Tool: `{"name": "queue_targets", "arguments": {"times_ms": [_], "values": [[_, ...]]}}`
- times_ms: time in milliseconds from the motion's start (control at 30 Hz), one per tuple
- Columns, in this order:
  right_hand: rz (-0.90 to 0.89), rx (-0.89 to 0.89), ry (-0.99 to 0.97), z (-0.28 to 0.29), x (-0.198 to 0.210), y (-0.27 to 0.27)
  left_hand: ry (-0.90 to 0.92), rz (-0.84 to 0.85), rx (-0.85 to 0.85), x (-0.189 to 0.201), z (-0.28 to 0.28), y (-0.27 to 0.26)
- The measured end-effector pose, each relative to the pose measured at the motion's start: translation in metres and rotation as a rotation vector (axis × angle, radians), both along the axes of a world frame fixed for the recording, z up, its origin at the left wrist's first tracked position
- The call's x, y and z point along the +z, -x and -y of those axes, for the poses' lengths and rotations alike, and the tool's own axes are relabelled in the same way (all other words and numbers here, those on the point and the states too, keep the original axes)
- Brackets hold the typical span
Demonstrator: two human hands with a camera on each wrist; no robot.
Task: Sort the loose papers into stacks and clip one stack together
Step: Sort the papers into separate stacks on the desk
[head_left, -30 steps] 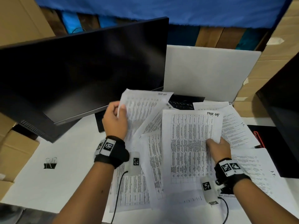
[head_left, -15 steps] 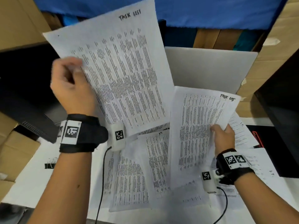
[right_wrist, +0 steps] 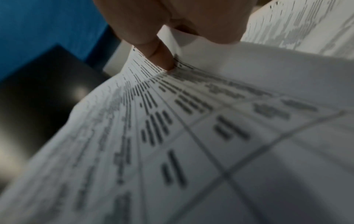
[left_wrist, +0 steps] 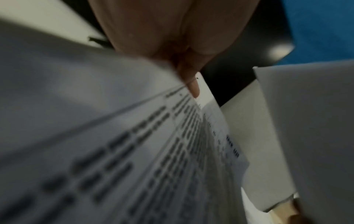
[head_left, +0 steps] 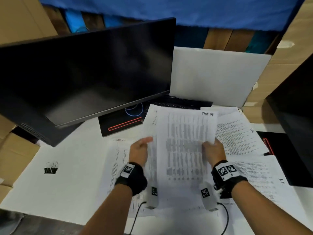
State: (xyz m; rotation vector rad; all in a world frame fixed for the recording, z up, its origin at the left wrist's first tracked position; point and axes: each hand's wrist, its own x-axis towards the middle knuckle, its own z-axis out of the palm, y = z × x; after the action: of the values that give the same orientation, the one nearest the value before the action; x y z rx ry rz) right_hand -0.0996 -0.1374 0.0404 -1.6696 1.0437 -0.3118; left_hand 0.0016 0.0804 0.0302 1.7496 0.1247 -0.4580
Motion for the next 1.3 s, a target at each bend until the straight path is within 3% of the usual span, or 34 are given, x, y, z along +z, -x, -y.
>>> {"name": "queue_targets", "arguments": {"times_ms": [100,200,300,500,633,800,933,1067,1200,1300], "values": [[-0.201,0.118,0.033,-0.008,-0.025,0.003,0.157,-0.269,-0.029,-0.006,0.003,0.017],[-0.269,0.155,-0.016,-0.015,-0.034,0.007,0.095,-0.159,-0.156,-0.005,0.003,0.027],[-0.183,0.130,-0.065,-0.019,-0.024,0.011,0.134,-0.064,-0.205,0.007,0.003,0.031],[0.102,-0.027,-0.369,0.005,-0.013,0.011,0.215,0.095,-0.299,0.031,0.011,0.020],[0.252,-0.034,-0.279,0.013,0.007,0.010,0.274,0.296,-0.297,0.044,0.017,0.016],[0.449,-0.060,-0.183,0.002,0.027,0.008,0.247,0.419,-0.277,0.050,0.023,0.019],[0.408,0.004,-0.126,-0.009,0.024,0.010,0.202,0.417,-0.163,0.037,0.023,0.022],[0.342,0.013,-0.125,-0.018,0.017,0.012,0.203,0.351,-0.155,0.022,0.019,0.023],[0.349,-0.032,-0.164,-0.017,0.014,0.012,0.166,0.317,-0.166,0.016,0.015,0.015],[0.398,-0.113,-0.172,-0.007,0.020,0.015,0.049,0.277,-0.049,-0.003,0.006,-0.006]]}}
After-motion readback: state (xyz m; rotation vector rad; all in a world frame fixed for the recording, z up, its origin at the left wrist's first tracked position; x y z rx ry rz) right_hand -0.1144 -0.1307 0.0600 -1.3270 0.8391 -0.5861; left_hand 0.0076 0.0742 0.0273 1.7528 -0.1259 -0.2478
